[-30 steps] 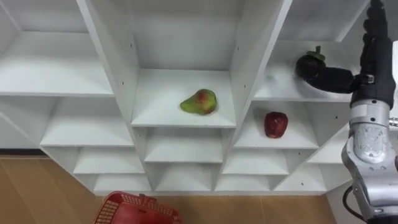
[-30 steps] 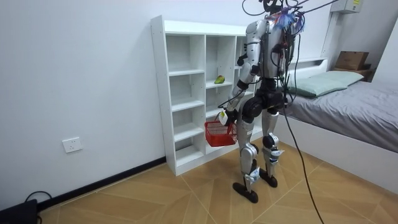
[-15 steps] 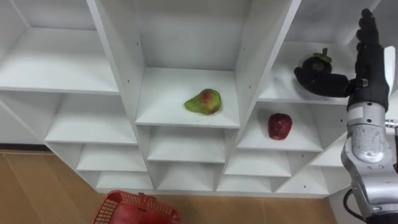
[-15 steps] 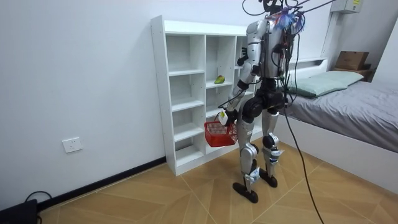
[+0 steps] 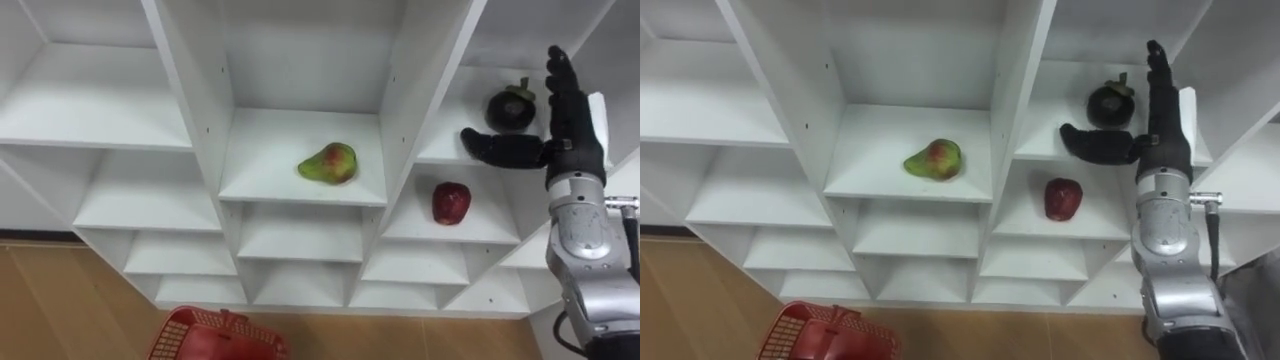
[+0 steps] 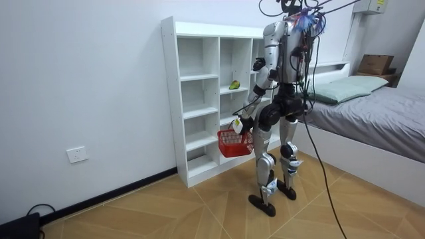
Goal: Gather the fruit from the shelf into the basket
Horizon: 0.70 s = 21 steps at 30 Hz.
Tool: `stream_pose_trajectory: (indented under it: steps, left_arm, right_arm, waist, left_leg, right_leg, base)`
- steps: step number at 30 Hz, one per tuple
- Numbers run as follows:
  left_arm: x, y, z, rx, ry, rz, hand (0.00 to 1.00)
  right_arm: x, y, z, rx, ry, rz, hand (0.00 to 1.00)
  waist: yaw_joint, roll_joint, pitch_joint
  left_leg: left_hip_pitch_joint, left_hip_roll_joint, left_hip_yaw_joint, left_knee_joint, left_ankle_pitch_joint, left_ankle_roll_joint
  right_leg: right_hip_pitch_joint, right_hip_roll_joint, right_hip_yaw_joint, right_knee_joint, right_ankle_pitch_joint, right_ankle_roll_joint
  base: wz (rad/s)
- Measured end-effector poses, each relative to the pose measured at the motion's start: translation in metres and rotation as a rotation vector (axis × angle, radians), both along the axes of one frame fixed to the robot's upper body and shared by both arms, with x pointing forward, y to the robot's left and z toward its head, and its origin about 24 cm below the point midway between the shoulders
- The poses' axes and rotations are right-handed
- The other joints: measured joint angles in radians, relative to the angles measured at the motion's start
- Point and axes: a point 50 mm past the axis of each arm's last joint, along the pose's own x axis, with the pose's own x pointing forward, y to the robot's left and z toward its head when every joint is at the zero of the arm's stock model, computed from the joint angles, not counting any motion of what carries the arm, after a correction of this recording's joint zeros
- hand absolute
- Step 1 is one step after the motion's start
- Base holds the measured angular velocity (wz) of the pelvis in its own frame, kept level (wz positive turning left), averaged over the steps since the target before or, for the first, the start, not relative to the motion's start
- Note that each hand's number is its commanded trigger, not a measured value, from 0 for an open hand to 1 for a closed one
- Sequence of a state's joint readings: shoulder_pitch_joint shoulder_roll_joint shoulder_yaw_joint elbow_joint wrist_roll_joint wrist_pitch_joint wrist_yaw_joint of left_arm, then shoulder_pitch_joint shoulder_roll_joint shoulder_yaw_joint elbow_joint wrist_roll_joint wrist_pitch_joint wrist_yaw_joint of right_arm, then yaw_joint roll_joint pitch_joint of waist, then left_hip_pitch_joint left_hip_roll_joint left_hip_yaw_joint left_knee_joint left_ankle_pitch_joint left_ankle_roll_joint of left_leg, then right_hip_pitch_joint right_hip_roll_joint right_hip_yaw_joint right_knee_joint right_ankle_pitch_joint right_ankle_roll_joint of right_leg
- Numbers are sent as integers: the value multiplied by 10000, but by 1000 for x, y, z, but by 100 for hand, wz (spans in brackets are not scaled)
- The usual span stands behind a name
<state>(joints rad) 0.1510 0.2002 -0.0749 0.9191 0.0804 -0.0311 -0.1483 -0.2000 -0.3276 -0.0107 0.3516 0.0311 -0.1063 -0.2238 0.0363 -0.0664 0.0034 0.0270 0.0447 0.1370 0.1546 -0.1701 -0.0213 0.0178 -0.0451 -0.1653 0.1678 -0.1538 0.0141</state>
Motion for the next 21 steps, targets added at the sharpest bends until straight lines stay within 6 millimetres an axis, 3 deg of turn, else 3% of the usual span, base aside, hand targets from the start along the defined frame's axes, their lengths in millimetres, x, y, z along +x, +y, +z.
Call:
stream_pose_trajectory:
  steps: [9, 15, 16, 17, 18, 21]
  left_arm:
    - [-4, 2, -1, 75, 191, 60, 100]
    - [-6, 6, -1, 133, 308, 256, 100]
    - [-6, 7, -1, 161, 307, 256, 100]
    - [-6, 7, -1, 177, 305, 258, 100]
    - [-6, 8, 0, 208, 301, 265, 100]
    - [-5, 10, 0, 273, 281, 300, 100]
  right_arm:
    - [6, -3, -9, 82, 655, 262, 0]
    - [8, -5, -13, 70, 884, 243, 2]
    - [8, -5, -13, 67, 897, 239, 26]
    - [8, -5, -13, 67, 901, 238, 79]
    - [8, -5, -13, 67, 906, 236, 100]
    - [8, -7, -13, 21, 862, 149, 100]
  waist:
    - [-22, -18, -60]
    - [-27, -81, -41]
    - [-27, -104, -34]
    - [-27, -114, -30]
    - [-27, -136, -18]
    - [-31, -197, 19]
  left_leg:
    - [49, 13, -10, 100, 0, 0]
    - [130, 14, -41, 100, -3, 0]
    - [129, 14, -44, 101, -3, 0]
    - [130, 14, -45, 101, -3, 0]
    - [130, 13, -47, 101, -3, 0]
    - [129, 14, -57, 101, -4, 0]
  right_leg:
    - [95, 2, -11, 36, 15, -24]
    - [199, 2, -41, 29, 16, -24]
    - [201, 2, -46, 29, 16, -24]
    - [203, 2, -48, 30, 16, -25]
    - [205, 1, -49, 30, 16, -24]
    - [208, 1, -63, 33, 16, -25]
  base:
    - [0]
    - [0]
    - [0]
    - [0]
    - [0]
    - [0]
